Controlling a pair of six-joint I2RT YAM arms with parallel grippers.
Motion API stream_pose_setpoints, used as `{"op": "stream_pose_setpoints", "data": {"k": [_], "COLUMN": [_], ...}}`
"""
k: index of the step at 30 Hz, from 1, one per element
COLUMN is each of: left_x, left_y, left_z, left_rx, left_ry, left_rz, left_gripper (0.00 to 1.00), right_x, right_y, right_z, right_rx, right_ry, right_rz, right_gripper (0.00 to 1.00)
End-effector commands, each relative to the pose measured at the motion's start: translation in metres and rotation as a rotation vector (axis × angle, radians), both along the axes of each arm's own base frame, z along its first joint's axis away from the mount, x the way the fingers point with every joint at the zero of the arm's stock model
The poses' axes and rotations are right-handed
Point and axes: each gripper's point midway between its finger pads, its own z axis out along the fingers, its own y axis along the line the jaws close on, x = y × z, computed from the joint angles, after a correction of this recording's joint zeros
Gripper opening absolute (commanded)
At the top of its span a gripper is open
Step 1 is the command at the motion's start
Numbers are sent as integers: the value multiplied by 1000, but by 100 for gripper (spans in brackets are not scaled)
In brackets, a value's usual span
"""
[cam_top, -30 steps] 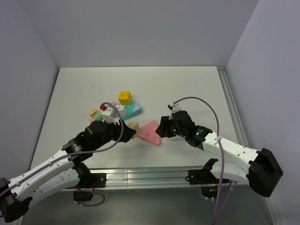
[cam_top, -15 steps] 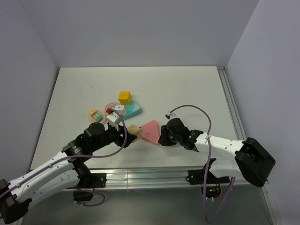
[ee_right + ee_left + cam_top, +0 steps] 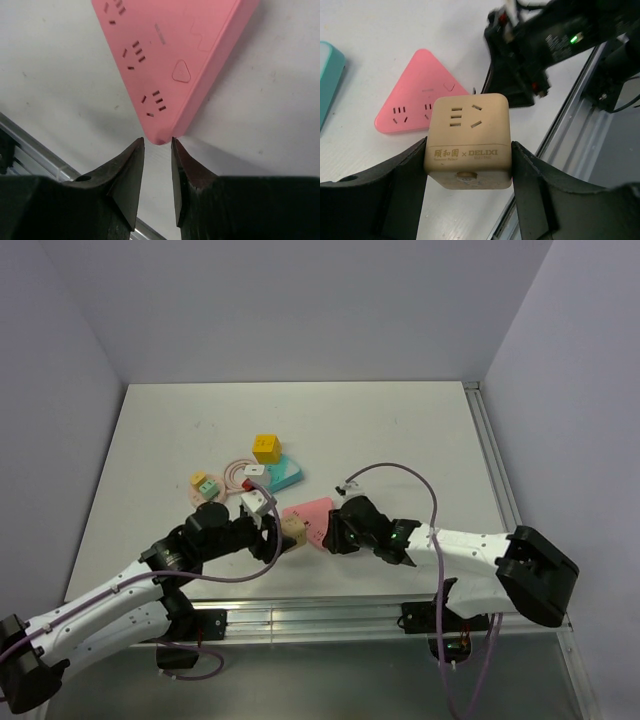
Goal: Insert the plug
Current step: Adjust the socket at the center of the board.
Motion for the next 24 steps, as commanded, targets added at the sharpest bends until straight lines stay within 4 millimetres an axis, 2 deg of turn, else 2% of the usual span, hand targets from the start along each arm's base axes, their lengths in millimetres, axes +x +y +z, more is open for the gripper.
{"op": "stream_pose_setpoints", "data": {"k": [1, 3, 4, 5, 7, 10, 12, 13, 17, 18, 19, 21, 24], "left_x": [15, 21, 25, 33, 39, 45, 40, 44, 42, 39, 42, 37, 41], "left_y": [-8, -9, -8, -8, -10, -14, -16, -21, -30, -26, -29, -24, -28], "left_z": [14, 12, 1, 8, 9, 7, -1, -3, -14, -27, -20, -31, -27], "left_rx": [14, 52, 107, 121, 172, 231, 286, 305, 385, 438, 446, 505, 526], "left_ry": [-62, -53, -38, -56, -79, -89, -76, -60, 28, 73, 76, 121, 137], "left_rz": [3, 20, 24, 48, 39, 10, -52, -62, -121, -134, -137, -159, -171], "left_gripper": [0, 0, 0, 0, 0, 0, 0, 0, 0, 0, 0, 0, 0], "right_x": [17, 23, 23, 24, 30, 40, 47, 51, 60, 61, 61, 64, 66], "right_y": [-10, -19, -26, -31, -43, -62, -71, -78, -80, -80, -76, -76, -72], "right_z": [32, 40, 47, 49, 58, 68, 76, 77, 82, 78, 79, 74, 69], "right_rx": [23, 15, 13, 9, 32, 61, 58, 52, 70, 66, 84, 87, 103], "right_ry": [-121, -148, -161, -169, -181, -184, -205, -206, -209, -196, -193, -171, -159], "right_rz": [-60, -90, -105, -114, -124, -149, -156, -176, -179, -177, -161, -160, -149], "right_gripper": [35, 36, 36, 36, 36, 37, 37, 37, 37, 37, 37, 37, 36]}}
